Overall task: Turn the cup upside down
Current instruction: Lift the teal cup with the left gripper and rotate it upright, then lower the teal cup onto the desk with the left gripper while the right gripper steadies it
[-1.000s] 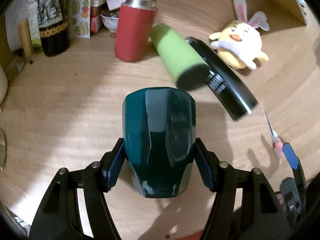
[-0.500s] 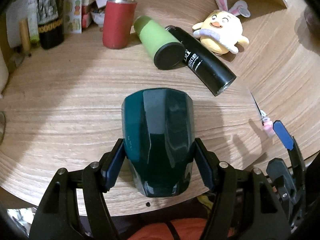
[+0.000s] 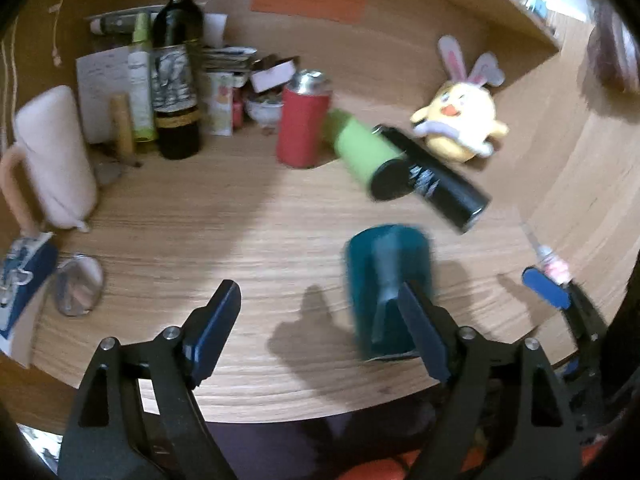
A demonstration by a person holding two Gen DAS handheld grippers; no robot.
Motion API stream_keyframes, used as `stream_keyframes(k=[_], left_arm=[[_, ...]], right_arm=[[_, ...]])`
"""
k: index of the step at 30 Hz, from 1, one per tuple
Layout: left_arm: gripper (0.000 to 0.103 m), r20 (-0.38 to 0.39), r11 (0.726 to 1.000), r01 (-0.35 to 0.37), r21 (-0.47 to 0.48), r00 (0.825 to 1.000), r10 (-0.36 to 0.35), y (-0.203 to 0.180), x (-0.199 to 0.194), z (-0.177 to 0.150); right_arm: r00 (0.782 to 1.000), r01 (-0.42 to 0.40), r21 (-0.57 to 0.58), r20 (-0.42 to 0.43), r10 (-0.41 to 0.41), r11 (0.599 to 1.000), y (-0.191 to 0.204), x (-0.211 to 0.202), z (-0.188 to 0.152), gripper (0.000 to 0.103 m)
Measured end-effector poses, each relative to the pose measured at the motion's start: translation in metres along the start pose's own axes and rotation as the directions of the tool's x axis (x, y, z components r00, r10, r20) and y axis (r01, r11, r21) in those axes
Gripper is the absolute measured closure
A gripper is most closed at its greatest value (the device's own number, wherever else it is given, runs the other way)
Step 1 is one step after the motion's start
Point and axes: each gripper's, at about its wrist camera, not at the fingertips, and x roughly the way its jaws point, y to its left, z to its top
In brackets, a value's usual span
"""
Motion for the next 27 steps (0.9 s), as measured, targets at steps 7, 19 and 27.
stream_keyframes(k=[7,19,27], left_arm=[[0.022,-0.102,0.999,-0.009,0.048,0.995,0.014,0.001,0.033,-0.014],[0.023,-0.024,0.994,0.068,0.091,0.998,-0.066,-0.023,0.014,-0.013],[0.058,0.025,0.986,0.095,0.136,0.995,-0.099,-0.049,0.010,-0.004]], right_arm=[[0.995,-0.054,-0.032,-0.088,0.051,0.998,0.021,0.034,-0.006,0.000],[0.993,-0.041,-0.049,-0.115,0.035,0.998,0.009,0.049,-0.017,0.012],[0.981,-0.140,0.018,-0.134,0.141,0.990,0.001,0.058,-0.023,0.049]])
